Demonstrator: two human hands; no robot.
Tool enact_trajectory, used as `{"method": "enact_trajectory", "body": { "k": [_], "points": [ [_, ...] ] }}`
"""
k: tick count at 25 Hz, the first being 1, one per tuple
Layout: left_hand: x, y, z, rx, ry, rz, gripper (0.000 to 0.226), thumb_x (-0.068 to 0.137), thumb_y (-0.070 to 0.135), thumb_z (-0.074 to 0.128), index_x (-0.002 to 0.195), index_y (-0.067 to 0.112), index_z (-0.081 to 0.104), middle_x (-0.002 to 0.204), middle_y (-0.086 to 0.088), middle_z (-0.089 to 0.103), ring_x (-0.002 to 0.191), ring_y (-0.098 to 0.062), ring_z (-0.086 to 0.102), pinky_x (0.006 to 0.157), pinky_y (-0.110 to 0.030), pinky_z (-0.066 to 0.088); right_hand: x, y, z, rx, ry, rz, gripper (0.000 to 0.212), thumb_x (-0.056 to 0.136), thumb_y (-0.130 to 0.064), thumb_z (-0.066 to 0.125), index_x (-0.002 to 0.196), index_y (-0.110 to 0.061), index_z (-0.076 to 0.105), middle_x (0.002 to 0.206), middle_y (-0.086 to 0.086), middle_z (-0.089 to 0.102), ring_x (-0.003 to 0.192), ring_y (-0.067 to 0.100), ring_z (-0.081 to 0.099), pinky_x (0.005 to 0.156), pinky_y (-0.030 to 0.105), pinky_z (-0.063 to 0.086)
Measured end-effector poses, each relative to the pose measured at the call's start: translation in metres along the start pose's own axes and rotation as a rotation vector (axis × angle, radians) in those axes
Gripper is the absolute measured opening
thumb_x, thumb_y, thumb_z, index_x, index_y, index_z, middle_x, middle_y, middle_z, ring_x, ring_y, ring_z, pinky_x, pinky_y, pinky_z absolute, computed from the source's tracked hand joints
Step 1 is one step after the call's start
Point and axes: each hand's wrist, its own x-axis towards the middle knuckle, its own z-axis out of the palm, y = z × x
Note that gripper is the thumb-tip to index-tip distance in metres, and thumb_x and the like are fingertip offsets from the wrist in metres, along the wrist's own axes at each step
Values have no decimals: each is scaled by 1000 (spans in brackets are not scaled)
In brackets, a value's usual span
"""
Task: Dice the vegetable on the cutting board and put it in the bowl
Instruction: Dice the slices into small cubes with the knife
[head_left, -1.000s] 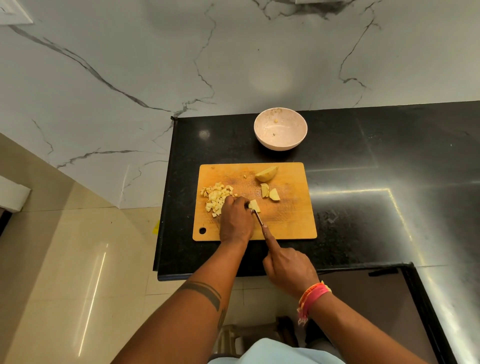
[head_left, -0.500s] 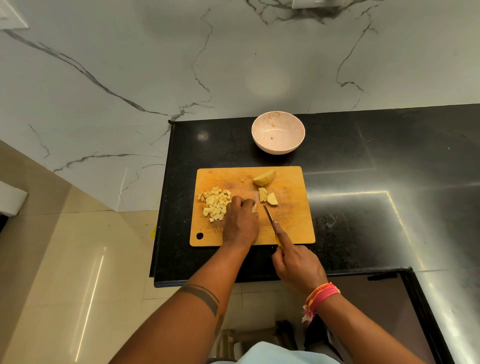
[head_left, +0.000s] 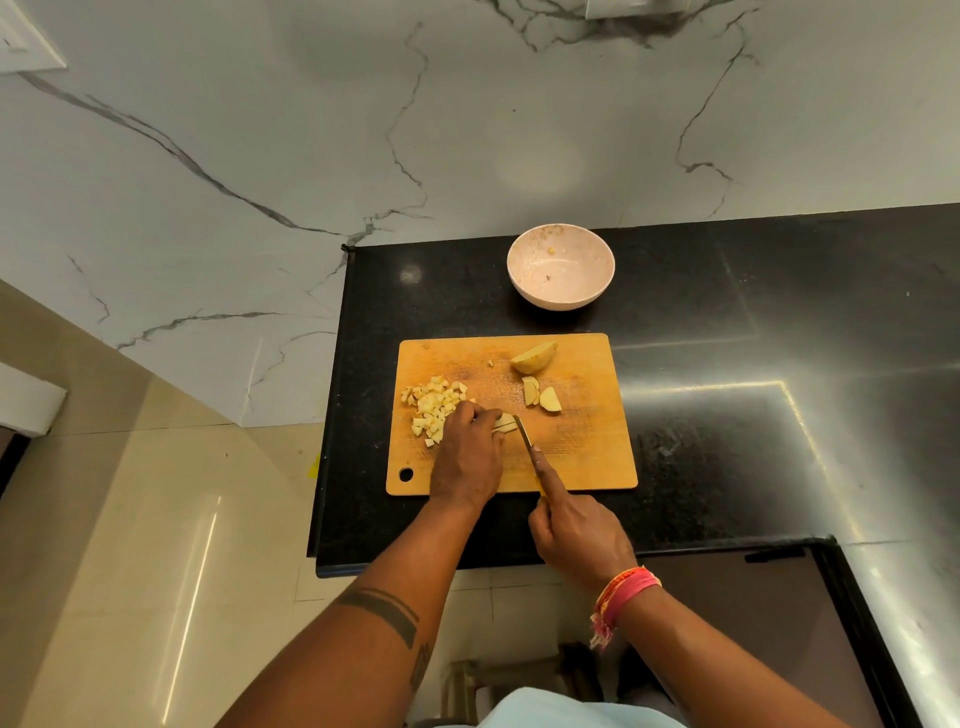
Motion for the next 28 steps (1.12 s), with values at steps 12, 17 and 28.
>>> {"method": "enact_trajectory", "body": {
  "k": [12,17,28],
  "points": [
    [12,7,-4,28,-47,-24,38,103,25,53,140,17,58,130,-1,48,123,-18,47,103,-34,48,16,-17,-3,-39,4,-10,72,101,-34,35,161,-34,-5,67,0,56,54,20,52,53,36,43],
    [13,10,-3,38,-39,-53,35,102,27,53,134,16,61,128,-2,49,119,-19,50,98,-35,51,25,-20,-4,-95,-32,-21,75,101,-32,35,160,-31,-11,68,2,54,54,24,53,52,35,42],
    [6,0,1,0,8,-32,37,102,24,56,138,16,59,129,0,49,119,-16,53,101,-30,49,-1,-9,3,-85,-16,-44,78,101,-35,33,157,-34,-21,69,-2,60,55,18,57,54,37,50]
  ]
}}
